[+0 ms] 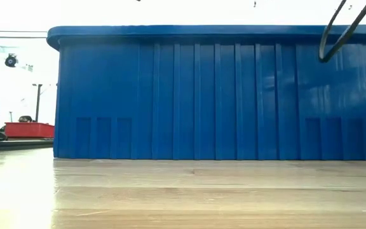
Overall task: Pick and place slides into bin
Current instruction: Put the black slide into the blue container
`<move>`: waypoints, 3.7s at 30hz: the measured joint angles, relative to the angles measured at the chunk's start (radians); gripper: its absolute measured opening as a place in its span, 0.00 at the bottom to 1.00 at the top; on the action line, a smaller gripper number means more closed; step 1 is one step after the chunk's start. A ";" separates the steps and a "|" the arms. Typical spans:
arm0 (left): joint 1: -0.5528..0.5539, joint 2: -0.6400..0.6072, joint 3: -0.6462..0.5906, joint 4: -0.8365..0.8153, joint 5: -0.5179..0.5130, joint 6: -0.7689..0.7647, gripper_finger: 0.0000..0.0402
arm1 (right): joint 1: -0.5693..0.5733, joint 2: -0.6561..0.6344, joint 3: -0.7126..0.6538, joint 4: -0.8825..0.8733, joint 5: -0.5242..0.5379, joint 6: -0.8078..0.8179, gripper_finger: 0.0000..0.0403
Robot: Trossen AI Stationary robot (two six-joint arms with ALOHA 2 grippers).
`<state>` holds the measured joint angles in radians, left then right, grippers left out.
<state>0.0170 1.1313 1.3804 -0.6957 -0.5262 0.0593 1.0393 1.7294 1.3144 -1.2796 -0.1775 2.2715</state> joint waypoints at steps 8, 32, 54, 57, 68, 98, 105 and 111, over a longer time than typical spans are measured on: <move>0.000 0.000 0.000 0.000 0.000 0.006 0.04 | 0.008 0.001 0.000 0.010 -0.072 0.000 0.66; 0.000 0.000 0.000 -0.001 -0.001 0.009 0.04 | 0.032 0.113 -0.029 0.043 -0.099 -0.085 0.47; 0.001 0.015 0.000 0.215 0.606 0.001 0.04 | -0.031 -0.031 0.373 -0.051 0.878 -0.786 0.16; -0.001 0.040 0.000 0.303 0.756 -0.019 0.07 | -0.093 -0.028 0.432 -0.161 0.877 -0.961 0.16; -0.007 0.128 0.007 0.347 0.884 -0.038 0.55 | -0.287 -0.046 0.450 -0.291 0.839 -1.437 0.16; -0.080 0.294 0.008 0.462 0.858 0.176 0.73 | -0.417 -0.026 0.482 -0.281 0.799 -1.905 0.16; -0.082 0.371 0.013 0.497 0.861 0.187 0.73 | -0.417 -0.026 0.482 -0.278 0.795 -1.980 0.16; -0.083 0.409 0.012 0.616 0.918 0.182 0.73 | -0.418 -0.026 0.481 -0.278 0.799 -1.985 0.16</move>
<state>-0.0659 1.5401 1.3926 -0.0793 0.3922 0.2418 0.6216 1.7031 1.7958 -1.5578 0.6217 0.2860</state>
